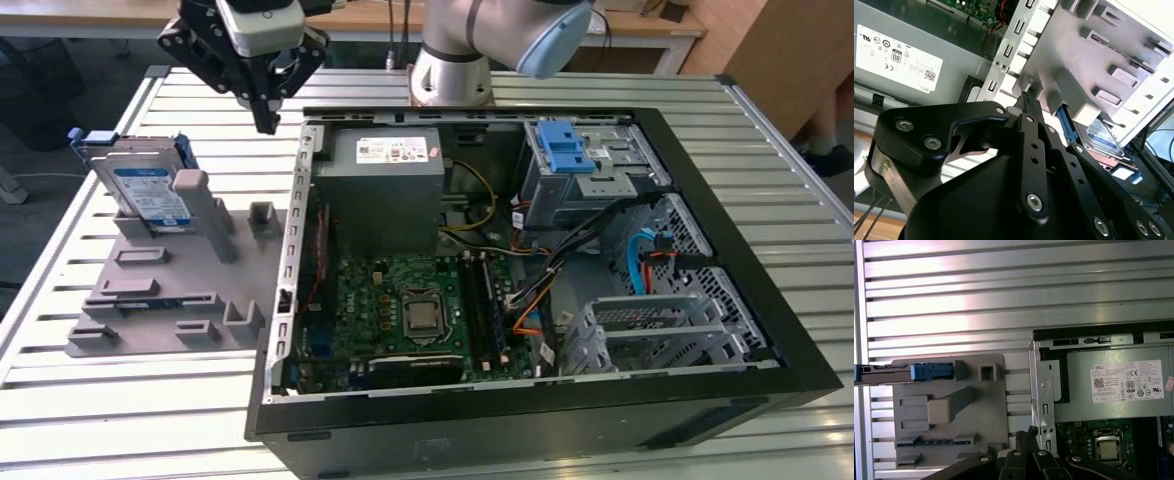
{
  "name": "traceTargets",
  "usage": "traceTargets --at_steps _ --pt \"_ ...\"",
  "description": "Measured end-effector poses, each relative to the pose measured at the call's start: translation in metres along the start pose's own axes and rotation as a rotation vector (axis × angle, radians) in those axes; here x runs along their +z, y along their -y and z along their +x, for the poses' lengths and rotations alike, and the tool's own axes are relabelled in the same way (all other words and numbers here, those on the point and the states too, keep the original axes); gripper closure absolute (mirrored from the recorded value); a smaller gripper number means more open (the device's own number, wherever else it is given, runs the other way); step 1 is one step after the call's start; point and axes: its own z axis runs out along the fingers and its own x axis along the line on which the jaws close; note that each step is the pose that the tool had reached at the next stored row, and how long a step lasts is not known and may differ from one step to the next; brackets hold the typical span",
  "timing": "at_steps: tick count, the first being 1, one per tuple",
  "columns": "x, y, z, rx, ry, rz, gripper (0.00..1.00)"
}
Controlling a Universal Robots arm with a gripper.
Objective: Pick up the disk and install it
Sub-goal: 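Reach for the disk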
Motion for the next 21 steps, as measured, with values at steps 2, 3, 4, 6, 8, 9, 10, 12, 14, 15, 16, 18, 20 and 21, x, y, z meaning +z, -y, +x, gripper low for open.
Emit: traceTargets --at_steps 2,3,4,6,8,9,10,12,14,15,16,18,20,21 --pt "0.0001 -0.0001 0.0027 0.000 0.0002 0.0000 0.89" --pt "0.0002 -0.0001 0.0041 0.000 0.0002 0.0000 0.89" --pt "0.0002 -0.0002 0.0055 0.000 0.0002 0.0000 0.89" --pt "0.0004 -0.0007 0.0084 0.000 0.0002 0.0000 0.89" --pt "0.0005 -0.0012 0.0117 0.000 0.0001 0.0000 0.89" --pt "0.0006 -0.0016 0.0134 0.000 0.0002 -0.0001 0.89" --pt "0.0006 -0.0019 0.0150 0.000 0.0002 0.0000 0.89" --pt "0.0009 -0.0031 0.0184 0.000 0.0003 -0.0001 0.89" --pt "0.0009 -0.0042 0.0213 0.000 0.0001 0.0001 0.89" --pt "0.0010 -0.0048 0.0225 0.000 0.0001 0.0001 0.89" --pt "0.0012 -0.0066 0.0249 0.000 0.0003 -0.0001 0.89" --pt "0.0013 -0.0083 0.0274 0.000 0.0003 0.0000 0.89" --pt "0.0014 -0.0097 0.0302 0.000 0.0015 0.0000 0.89" --pt "0.0015 -0.0101 0.0316 0.000 0.0029 -0.0001 0.89"
